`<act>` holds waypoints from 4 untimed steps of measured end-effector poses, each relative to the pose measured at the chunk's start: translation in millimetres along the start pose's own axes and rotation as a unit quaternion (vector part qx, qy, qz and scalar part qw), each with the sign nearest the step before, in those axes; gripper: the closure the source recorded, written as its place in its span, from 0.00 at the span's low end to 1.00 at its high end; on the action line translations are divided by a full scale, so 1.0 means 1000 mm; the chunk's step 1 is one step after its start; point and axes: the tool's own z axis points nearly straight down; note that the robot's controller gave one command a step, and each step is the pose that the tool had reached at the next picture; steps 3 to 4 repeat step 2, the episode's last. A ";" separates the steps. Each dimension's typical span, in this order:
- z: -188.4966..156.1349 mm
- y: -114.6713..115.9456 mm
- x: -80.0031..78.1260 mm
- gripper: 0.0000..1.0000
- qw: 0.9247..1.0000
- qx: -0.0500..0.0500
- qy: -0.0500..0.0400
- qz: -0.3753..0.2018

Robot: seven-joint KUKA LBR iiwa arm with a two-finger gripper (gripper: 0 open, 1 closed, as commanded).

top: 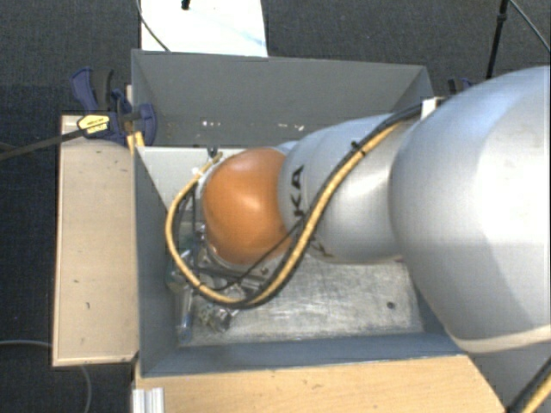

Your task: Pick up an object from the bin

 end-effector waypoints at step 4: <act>-0.111 0.007 -0.009 1.00 1.000 -0.001 0.005 0.004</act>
Offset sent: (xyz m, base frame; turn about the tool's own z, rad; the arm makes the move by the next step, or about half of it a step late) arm 0.0000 0.0000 0.0000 0.0000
